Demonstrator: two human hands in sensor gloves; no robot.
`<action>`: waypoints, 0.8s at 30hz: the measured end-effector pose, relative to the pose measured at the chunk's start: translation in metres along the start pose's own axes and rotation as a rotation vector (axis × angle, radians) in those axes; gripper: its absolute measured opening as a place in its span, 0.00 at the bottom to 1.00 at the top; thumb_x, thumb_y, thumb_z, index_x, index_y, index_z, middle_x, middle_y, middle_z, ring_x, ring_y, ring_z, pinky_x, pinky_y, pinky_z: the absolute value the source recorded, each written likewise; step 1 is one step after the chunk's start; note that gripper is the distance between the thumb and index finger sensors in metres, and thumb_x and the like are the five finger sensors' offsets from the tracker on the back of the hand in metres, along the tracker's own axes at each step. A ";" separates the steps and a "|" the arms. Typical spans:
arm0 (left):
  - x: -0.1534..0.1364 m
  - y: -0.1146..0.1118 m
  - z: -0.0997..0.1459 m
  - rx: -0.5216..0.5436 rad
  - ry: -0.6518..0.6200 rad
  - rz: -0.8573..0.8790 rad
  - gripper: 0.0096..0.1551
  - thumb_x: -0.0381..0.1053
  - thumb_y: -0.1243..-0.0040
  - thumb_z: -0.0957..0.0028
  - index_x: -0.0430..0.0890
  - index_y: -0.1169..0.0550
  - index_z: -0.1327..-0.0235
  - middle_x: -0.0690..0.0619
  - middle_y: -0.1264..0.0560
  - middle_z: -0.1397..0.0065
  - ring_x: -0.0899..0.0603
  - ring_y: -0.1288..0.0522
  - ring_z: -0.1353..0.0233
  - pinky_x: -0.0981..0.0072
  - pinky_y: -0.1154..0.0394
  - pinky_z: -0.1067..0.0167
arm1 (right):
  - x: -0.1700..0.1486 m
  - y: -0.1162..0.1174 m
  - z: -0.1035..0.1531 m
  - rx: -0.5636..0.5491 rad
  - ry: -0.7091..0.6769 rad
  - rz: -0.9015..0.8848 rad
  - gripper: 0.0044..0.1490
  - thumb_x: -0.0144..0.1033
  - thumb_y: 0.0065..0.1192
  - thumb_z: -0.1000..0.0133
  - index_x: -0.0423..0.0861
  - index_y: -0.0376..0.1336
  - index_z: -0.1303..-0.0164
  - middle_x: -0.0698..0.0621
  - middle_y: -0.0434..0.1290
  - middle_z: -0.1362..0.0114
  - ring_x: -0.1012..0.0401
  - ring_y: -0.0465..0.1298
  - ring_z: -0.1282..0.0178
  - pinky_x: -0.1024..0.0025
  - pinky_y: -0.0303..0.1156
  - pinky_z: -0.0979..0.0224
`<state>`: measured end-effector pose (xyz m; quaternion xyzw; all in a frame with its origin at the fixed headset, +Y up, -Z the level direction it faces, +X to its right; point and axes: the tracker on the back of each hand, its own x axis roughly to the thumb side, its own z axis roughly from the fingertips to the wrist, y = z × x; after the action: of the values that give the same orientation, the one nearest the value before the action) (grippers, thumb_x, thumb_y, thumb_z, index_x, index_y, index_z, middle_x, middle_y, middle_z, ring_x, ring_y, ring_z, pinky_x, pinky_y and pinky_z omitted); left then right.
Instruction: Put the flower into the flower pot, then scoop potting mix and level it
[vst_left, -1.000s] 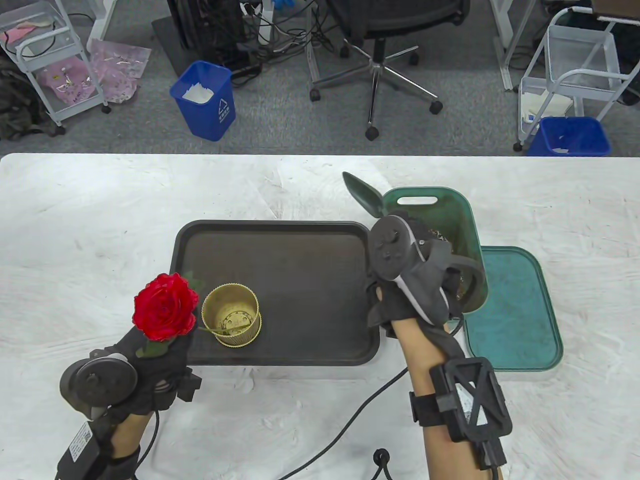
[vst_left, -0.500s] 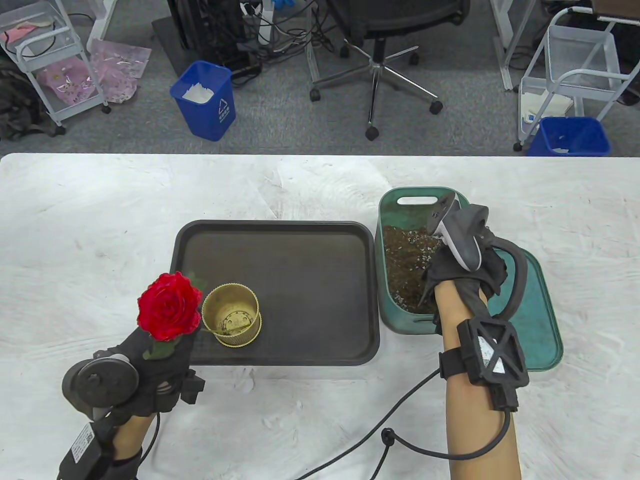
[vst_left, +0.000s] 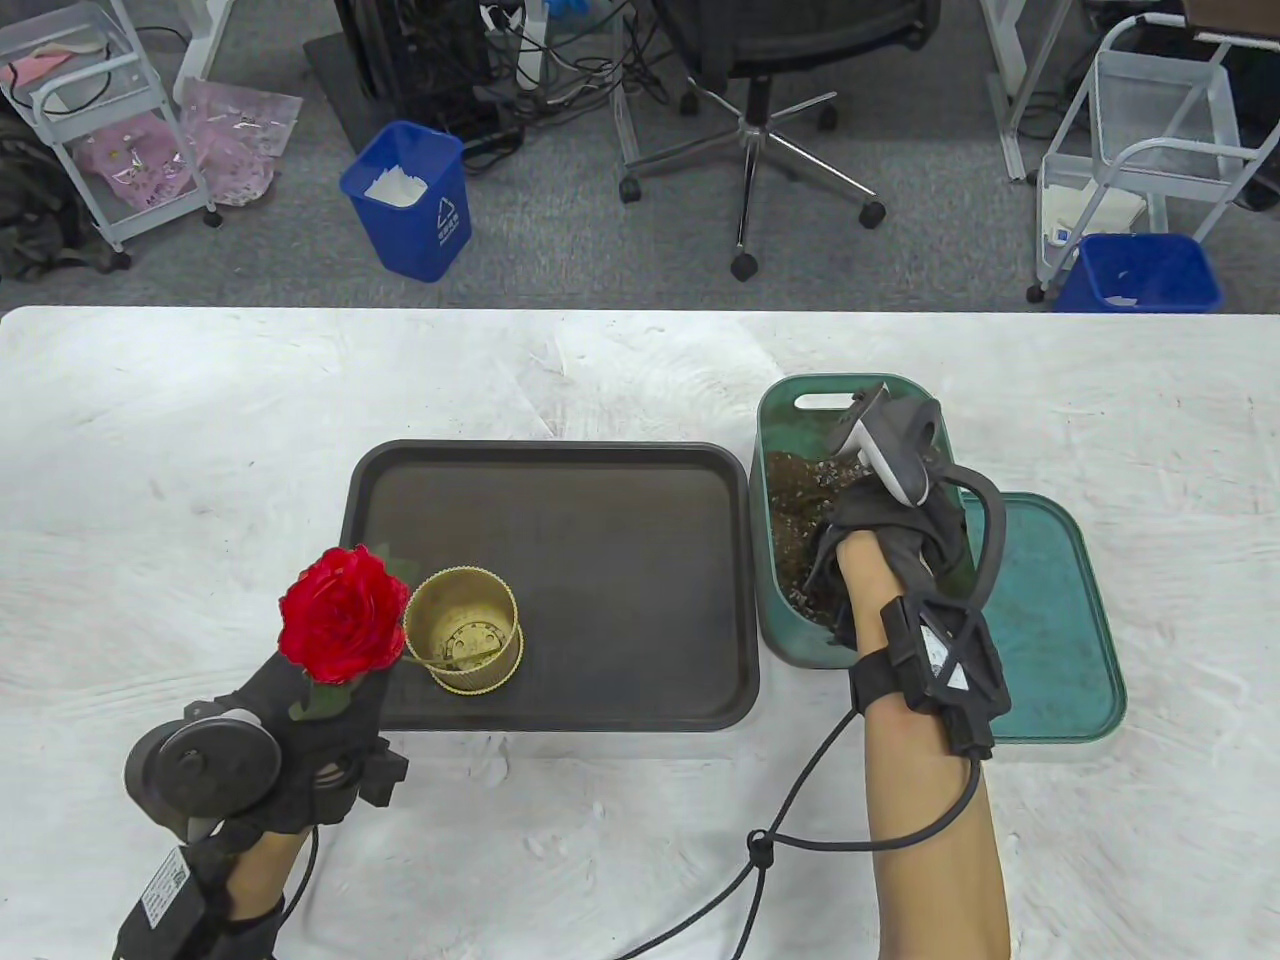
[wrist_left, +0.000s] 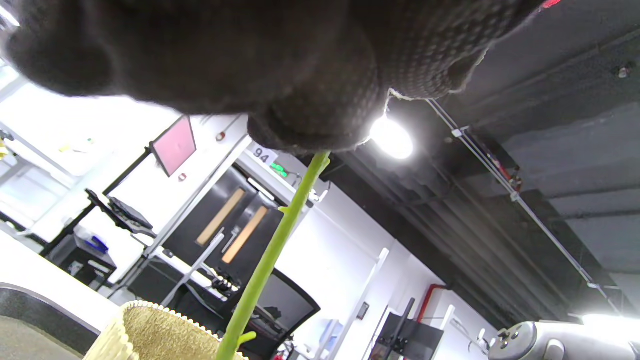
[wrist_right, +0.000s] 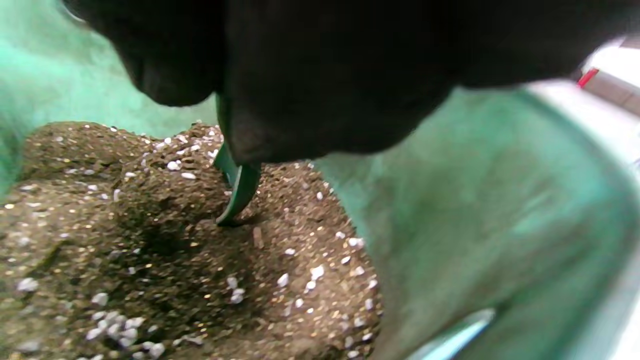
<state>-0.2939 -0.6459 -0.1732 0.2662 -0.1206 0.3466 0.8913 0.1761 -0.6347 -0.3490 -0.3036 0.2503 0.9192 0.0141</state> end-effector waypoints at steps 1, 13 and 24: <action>0.000 0.000 0.000 0.000 0.001 0.001 0.24 0.60 0.38 0.56 0.46 0.13 0.57 0.52 0.13 0.64 0.51 0.16 0.78 0.58 0.15 0.67 | -0.002 0.001 -0.001 0.012 -0.007 -0.026 0.31 0.46 0.62 0.53 0.39 0.70 0.47 0.44 0.83 0.61 0.59 0.83 0.80 0.63 0.81 0.78; 0.001 0.000 0.000 -0.002 0.000 0.005 0.24 0.60 0.38 0.56 0.46 0.13 0.57 0.52 0.13 0.65 0.51 0.16 0.78 0.58 0.15 0.67 | -0.017 0.014 -0.005 0.208 -0.129 -0.429 0.31 0.46 0.60 0.52 0.38 0.69 0.47 0.44 0.83 0.61 0.59 0.83 0.79 0.64 0.82 0.77; 0.001 0.000 0.000 -0.003 0.000 0.008 0.24 0.60 0.38 0.55 0.46 0.13 0.57 0.52 0.13 0.64 0.51 0.16 0.78 0.58 0.15 0.67 | -0.030 0.022 -0.001 0.266 -0.122 -0.588 0.31 0.46 0.60 0.52 0.38 0.69 0.47 0.44 0.83 0.61 0.60 0.84 0.80 0.66 0.83 0.79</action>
<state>-0.2934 -0.6458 -0.1729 0.2643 -0.1224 0.3498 0.8904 0.1975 -0.6501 -0.3226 -0.3027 0.2685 0.8515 0.3335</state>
